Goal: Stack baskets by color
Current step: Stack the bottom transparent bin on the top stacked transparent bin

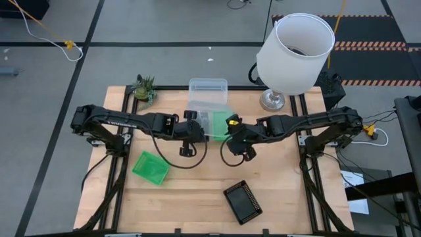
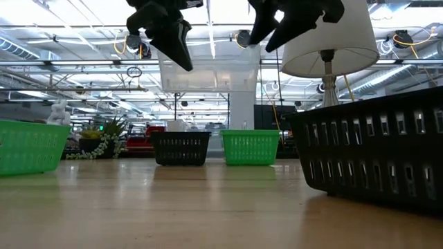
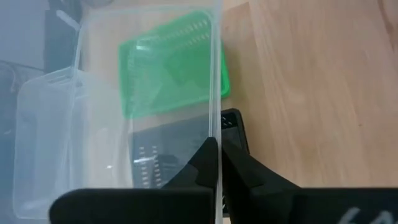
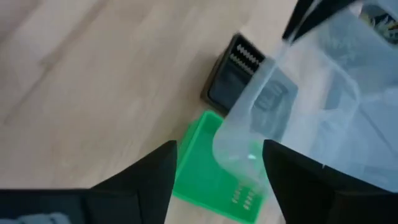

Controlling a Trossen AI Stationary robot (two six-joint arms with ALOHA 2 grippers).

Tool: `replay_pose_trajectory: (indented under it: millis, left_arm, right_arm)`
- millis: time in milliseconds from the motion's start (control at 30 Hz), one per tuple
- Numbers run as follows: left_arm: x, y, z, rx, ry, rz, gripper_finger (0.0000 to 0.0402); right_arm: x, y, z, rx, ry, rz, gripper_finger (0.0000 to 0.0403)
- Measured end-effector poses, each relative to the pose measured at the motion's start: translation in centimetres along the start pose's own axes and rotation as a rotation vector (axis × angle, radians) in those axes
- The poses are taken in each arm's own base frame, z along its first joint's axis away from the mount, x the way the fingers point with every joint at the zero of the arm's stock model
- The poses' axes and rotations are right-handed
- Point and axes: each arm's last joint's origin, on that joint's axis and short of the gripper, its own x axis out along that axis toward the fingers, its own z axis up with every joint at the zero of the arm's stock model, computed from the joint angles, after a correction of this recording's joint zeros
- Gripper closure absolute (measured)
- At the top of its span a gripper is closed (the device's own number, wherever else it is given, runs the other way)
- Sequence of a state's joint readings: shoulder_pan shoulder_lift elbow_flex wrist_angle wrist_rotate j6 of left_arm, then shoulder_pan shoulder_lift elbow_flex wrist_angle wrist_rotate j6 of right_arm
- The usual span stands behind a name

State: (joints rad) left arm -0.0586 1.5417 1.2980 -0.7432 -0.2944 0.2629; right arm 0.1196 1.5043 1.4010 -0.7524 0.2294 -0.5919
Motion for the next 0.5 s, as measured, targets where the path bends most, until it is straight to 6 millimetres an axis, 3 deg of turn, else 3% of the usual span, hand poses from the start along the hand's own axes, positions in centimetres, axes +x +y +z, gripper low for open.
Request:
replay_pose_trajectory:
  millis: [300,500]
  left_arm:
    - [0.0,-0.1,0.0,-0.001,0.000,-0.007,0.0389]
    - [0.0,-0.1,0.0,0.002,-0.001,-0.007,0.0396]
  right_arm:
    - [0.1,-0.2,0.4,-0.092,-0.056,-0.013,0.0274]
    - [1.4,0.1,-0.4,-0.148,-0.044,-0.027,0.0328]
